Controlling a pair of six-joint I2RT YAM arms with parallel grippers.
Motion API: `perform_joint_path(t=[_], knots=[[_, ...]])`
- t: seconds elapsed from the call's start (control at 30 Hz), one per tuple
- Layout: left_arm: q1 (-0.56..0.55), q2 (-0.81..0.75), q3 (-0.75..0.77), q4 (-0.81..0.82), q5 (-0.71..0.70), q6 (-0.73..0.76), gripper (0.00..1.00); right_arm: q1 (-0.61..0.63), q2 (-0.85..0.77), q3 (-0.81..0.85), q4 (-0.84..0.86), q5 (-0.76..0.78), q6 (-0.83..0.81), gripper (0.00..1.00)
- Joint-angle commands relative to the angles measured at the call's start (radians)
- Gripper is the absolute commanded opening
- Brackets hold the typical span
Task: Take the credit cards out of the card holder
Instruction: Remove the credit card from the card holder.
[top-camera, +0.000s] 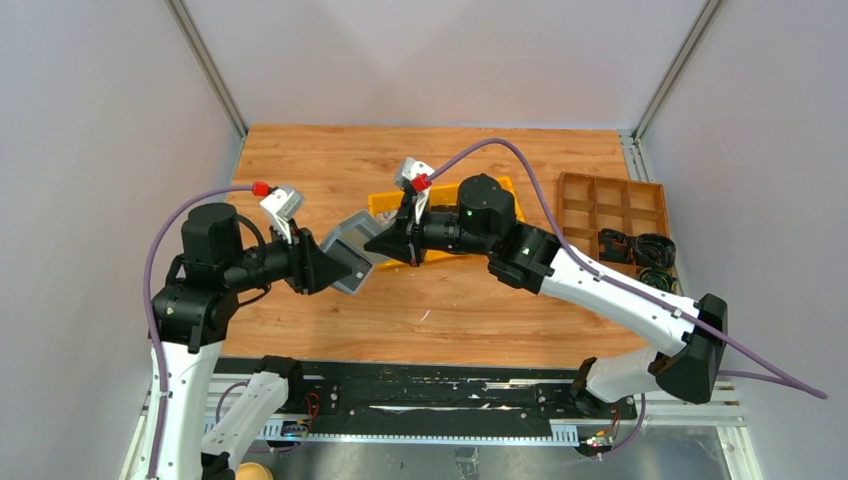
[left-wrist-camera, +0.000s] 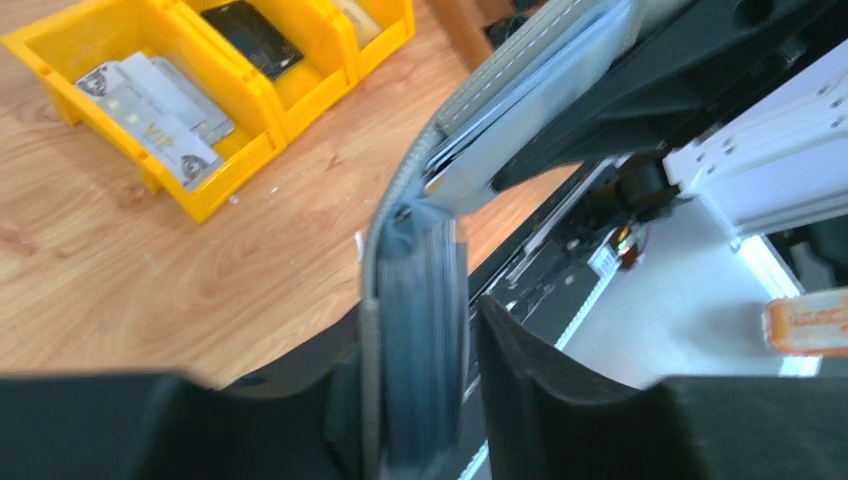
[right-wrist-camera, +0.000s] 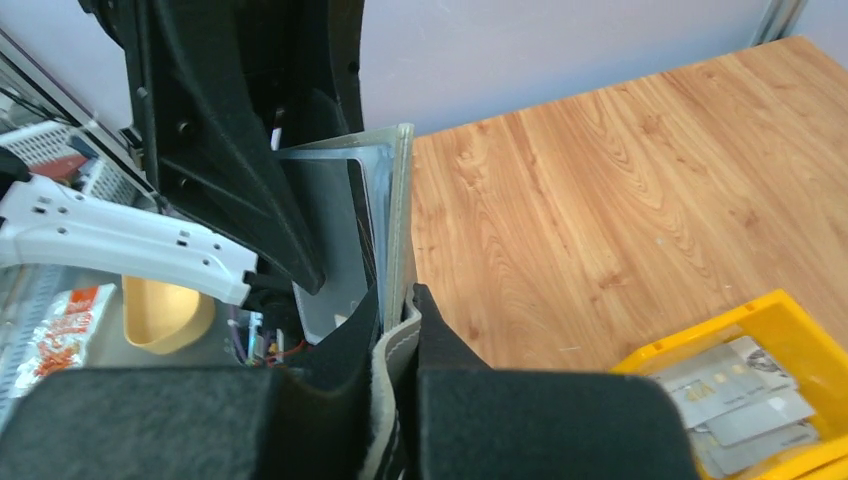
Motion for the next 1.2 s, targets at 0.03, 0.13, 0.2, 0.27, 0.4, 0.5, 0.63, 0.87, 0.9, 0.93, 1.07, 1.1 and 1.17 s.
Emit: perform_joint_path(t=[0.03,0.13,0.2,0.27,0.4,0.5,0.63,0.87,0.9,0.93,1.07,1.1,1.17], knots=[[0.000,-0.106,-0.066,0.206,0.011,-0.126,0.53,0.013,-0.081,-0.098,0.307,0.011,0.206,0.00],[0.000,-0.192,-0.153,0.394,0.052,-0.257,0.55,0.013,-0.109,-0.152,0.444,0.009,0.303,0.00],[0.000,-0.239,-0.189,0.495,0.060,-0.323,0.55,0.013,-0.131,-0.186,0.514,0.018,0.354,0.00],[0.000,-0.270,-0.205,0.556,0.048,-0.352,0.56,0.014,-0.147,-0.223,0.580,0.027,0.401,0.00],[0.000,-0.299,-0.218,0.605,0.021,-0.404,0.55,0.014,-0.153,-0.265,0.700,0.022,0.498,0.00],[0.000,-0.315,-0.233,0.669,0.025,-0.460,0.53,0.016,-0.141,-0.275,0.759,0.007,0.555,0.00],[0.000,-0.329,-0.235,0.722,0.036,-0.517,0.54,0.021,-0.137,-0.302,0.833,0.014,0.608,0.00],[0.000,-0.352,-0.253,0.808,0.061,-0.610,0.60,0.036,-0.125,-0.322,0.925,0.030,0.667,0.00],[0.000,-0.353,-0.253,0.811,0.061,-0.616,0.60,0.038,-0.125,-0.323,0.932,0.032,0.670,0.00],[0.000,-0.354,-0.255,0.816,0.061,-0.624,0.60,0.042,-0.125,-0.325,0.937,0.033,0.675,0.00],[0.000,-0.353,-0.254,0.838,0.058,-0.650,0.60,0.051,-0.133,-0.338,0.953,0.047,0.674,0.00],[0.000,-0.352,-0.253,0.837,0.056,-0.655,0.60,0.053,-0.136,-0.342,0.957,0.052,0.674,0.00],[0.000,-0.353,-0.255,0.831,0.050,-0.662,0.60,0.057,-0.140,-0.356,0.972,0.068,0.673,0.00]])
